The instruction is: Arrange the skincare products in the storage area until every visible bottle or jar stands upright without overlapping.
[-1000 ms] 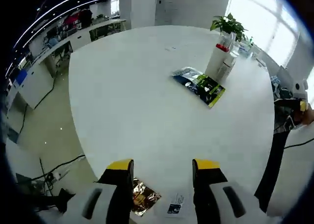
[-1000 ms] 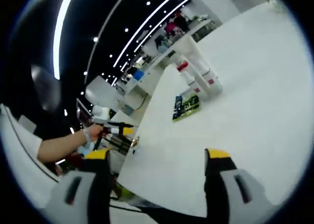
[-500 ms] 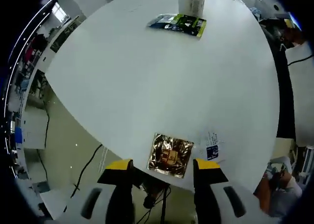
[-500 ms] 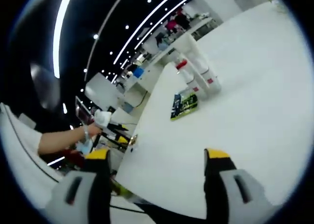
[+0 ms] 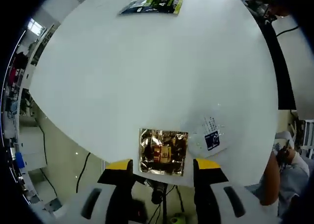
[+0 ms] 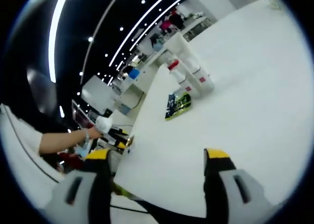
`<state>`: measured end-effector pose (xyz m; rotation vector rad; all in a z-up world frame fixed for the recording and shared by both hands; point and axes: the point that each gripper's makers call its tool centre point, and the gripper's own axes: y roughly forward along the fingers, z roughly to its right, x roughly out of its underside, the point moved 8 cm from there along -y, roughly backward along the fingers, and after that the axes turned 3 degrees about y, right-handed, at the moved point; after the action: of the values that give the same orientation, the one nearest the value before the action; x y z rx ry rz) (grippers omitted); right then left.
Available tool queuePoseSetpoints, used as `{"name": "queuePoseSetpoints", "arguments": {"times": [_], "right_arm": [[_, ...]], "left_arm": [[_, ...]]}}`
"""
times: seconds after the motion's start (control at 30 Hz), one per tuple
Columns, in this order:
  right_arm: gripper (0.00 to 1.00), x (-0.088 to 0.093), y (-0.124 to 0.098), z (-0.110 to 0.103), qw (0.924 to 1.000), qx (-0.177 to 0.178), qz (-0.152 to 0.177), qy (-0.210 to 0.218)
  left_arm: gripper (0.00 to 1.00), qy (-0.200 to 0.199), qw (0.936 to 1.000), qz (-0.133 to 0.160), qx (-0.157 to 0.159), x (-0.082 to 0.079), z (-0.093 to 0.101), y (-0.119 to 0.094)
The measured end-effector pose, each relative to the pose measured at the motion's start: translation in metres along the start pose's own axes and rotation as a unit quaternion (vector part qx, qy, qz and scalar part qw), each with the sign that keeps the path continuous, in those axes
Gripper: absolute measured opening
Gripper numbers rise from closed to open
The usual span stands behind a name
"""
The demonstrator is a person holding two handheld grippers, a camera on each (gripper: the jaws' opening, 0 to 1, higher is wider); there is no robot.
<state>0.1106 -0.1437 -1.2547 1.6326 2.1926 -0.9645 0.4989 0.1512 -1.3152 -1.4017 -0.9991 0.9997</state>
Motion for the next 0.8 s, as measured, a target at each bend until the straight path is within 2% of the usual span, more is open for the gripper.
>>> {"name": "queuePoseSetpoints", "arguments": {"times": [0.2,0.3,0.33,0.53,0.8], "right_arm": [[0.74,-0.0042,-0.0019,0.0017,1.0000,0.004,-0.001,-0.003],[0.74,-0.0036,-0.0030,0.0025,1.0000,0.005,-0.002,-0.001],[0.74,-0.0029,-0.0031,0.0032,1.0000,0.006,-0.004,0.000],[0.74,-0.0026,-0.0021,0.0037,1.0000,0.004,-0.005,0.001],[0.73,-0.0044,-0.0012,0.0024,1.0000,-0.002,-0.005,-0.001]], "left_arm": [[0.45,0.025,0.9996,-0.012,0.010,-0.0003,-0.0026,0.0056],[0.43,0.025,0.9995,-0.014,0.013,-0.0001,-0.0041,0.0062],[0.41,0.030,0.9990,-0.014,0.029,-0.0001,-0.0019,0.0070],[0.39,0.038,0.9988,-0.017,0.027,-0.0004,-0.0039,0.0068],[0.35,0.026,0.9993,-0.011,0.024,0.0000,-0.0005,0.0059]]}}
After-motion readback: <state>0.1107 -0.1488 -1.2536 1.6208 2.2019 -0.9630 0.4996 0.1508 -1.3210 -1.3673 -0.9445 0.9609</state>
